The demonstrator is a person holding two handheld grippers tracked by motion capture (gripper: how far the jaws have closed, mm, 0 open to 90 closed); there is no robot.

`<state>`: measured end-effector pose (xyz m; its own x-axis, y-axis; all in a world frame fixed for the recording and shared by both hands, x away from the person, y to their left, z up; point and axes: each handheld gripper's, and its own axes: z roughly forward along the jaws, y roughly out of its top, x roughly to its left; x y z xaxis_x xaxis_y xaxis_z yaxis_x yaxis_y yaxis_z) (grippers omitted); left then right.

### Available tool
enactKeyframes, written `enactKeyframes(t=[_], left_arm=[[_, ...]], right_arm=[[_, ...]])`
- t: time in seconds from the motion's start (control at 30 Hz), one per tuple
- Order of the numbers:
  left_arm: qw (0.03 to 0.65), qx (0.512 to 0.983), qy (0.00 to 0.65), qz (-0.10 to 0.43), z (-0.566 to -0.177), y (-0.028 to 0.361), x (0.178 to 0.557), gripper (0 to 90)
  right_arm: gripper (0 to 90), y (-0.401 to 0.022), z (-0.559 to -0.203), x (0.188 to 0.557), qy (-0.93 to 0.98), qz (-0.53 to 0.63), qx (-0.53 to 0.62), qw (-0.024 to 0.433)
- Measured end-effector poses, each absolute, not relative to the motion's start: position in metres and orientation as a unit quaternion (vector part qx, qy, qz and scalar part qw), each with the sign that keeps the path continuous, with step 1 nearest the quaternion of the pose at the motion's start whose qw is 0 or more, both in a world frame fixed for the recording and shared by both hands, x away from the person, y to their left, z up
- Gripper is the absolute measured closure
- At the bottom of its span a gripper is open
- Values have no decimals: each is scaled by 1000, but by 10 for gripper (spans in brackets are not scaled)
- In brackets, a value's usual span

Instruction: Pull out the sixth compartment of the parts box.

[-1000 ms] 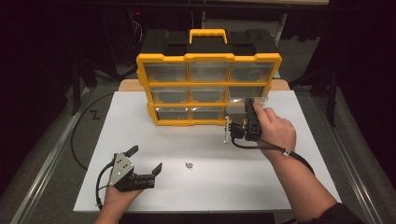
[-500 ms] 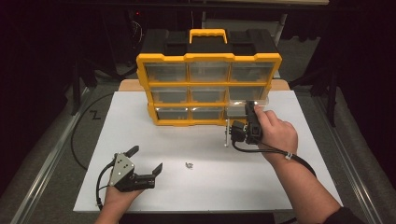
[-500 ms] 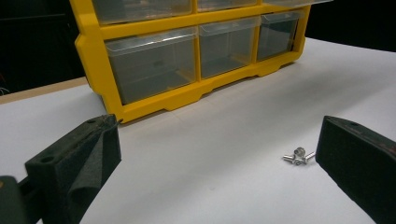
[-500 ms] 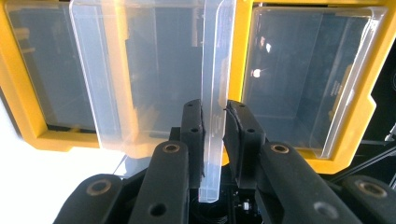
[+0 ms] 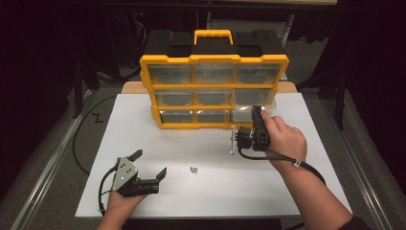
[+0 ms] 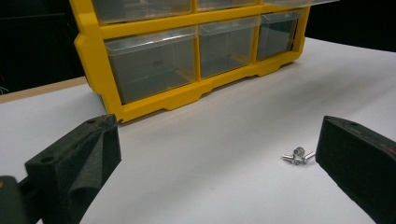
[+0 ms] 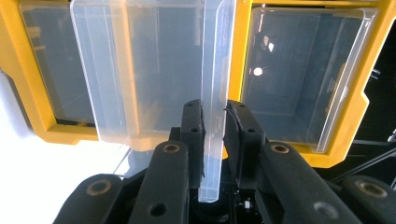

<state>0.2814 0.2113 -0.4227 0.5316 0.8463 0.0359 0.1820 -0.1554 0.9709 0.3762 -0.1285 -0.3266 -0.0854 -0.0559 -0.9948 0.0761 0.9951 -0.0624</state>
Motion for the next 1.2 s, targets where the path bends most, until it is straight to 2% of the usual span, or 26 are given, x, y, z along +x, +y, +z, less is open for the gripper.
enactKeyframes(t=[1.2], left_arm=[[535, 692, 371, 312, -422, 211, 281, 9]], right_arm=[[798, -125, -326, 357, 738, -48, 13, 673]])
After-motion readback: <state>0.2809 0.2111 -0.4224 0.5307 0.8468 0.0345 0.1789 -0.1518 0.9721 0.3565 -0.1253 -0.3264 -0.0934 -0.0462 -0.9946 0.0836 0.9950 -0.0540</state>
